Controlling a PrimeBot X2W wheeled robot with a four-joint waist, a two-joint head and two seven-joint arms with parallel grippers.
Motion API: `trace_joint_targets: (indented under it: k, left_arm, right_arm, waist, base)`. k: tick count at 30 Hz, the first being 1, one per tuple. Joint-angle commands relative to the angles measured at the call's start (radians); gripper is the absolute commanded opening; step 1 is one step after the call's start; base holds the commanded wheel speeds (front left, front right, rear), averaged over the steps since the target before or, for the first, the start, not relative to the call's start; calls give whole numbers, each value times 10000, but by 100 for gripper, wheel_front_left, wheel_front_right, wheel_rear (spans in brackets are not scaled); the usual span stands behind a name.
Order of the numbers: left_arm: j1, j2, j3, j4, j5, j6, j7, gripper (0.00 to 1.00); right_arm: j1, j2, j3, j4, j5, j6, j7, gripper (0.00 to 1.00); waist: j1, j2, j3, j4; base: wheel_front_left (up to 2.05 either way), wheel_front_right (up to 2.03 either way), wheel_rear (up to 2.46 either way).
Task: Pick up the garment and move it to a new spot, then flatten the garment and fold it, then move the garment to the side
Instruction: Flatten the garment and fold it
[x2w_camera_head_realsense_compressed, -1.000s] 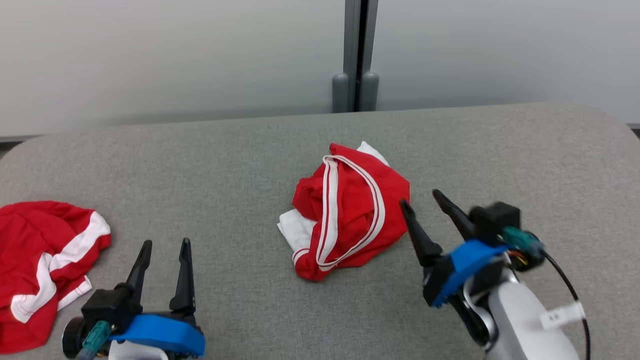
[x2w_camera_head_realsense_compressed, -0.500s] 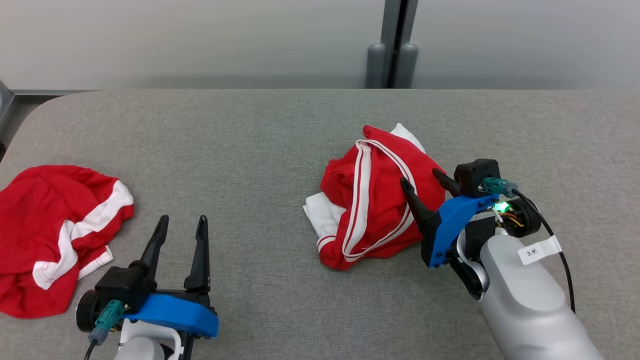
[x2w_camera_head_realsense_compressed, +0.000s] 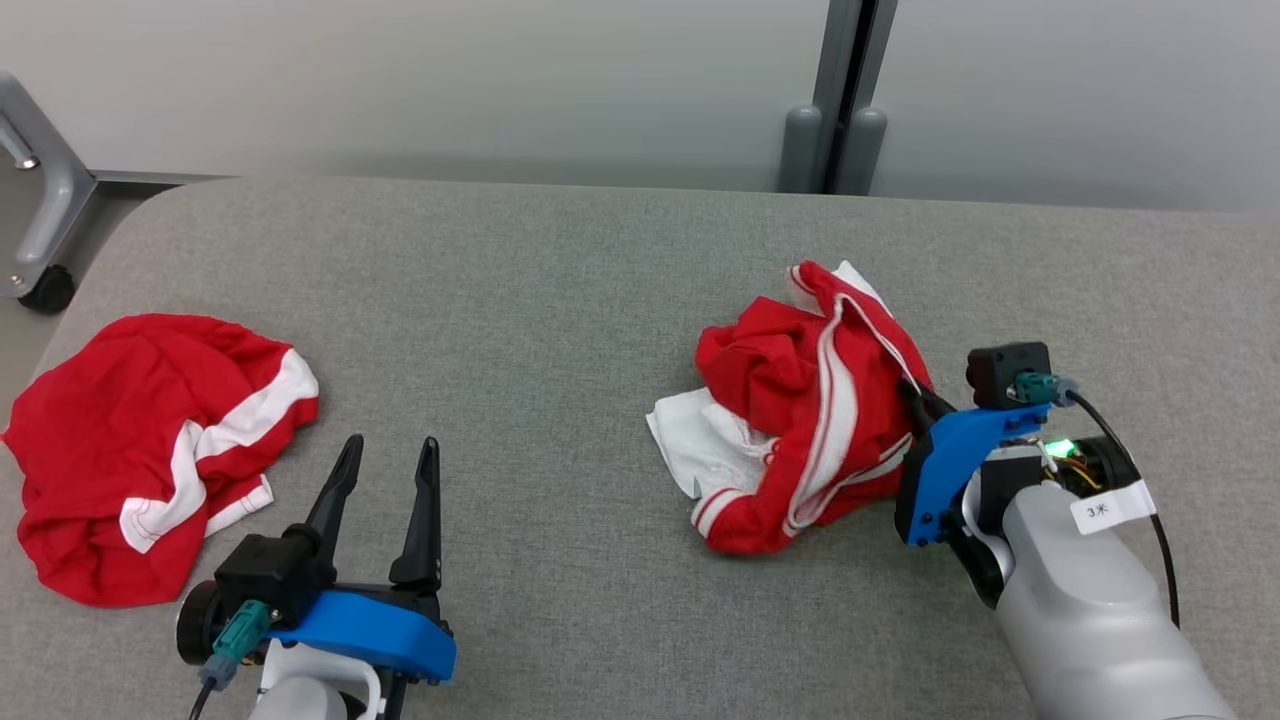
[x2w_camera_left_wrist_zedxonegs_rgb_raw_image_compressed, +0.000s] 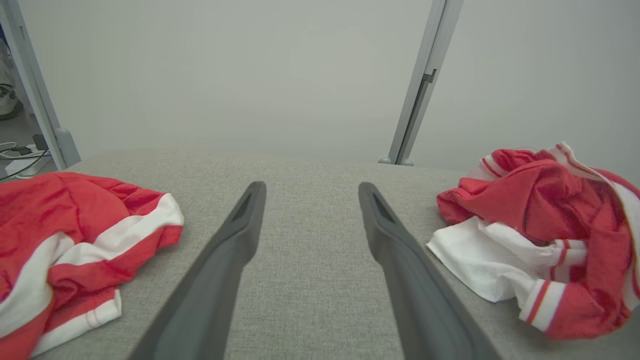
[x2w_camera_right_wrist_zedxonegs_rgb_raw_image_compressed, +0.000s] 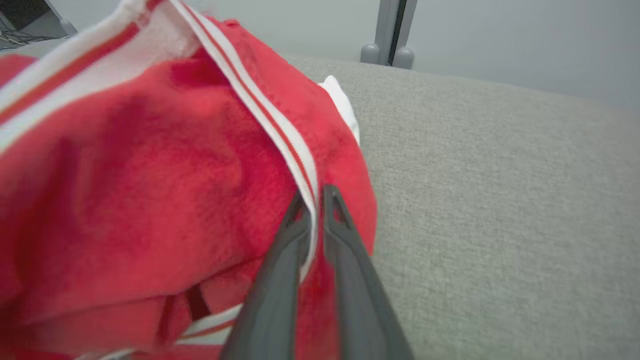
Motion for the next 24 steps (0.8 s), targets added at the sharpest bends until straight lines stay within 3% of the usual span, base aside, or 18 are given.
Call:
trace_joint_targets:
  k: [1, 6, 10, 18, 24]
  left_arm:
    - [44, -18, -3, 37, -3, -19, -47, 100]
    - [184, 3, 76, 66, -47, -35, -47, 100]
    - [272, 14, 59, 59, -13, -49, -47, 100]
    - [440, 93, 172, -48, -63, 48, -47, 100]
    - [424, 136, 233, -184, -69, 101, -47, 100]
  right_arm:
    - [-92, -41, -91, 133, -25, 1, -101, 0]
    - [-395, -39, -49, 290, 399, 1, -942, 0]
    - [-820, -30, 954, -346, 1256, 1, -1401, 0]
    - [-1605, -35, 4168, -3603, 3479, 1, -1163, 0]
    - [-2255, -38, 5032, -5847, 4604, 1, -875, 0]
  waist:
    - [0, 0, -55, -1]
    - [0, 0, -309, -63]
    - [0, 0, -600, -117]
    - [0, 0, -857, -362]
    - [0, 0, -764, -472]
  base:
    - [0, 0, 0]
    - [0, 0, 0]
    - [0, 0, 0]
    - [0, 0, 0]
    - [0, 0, 0]
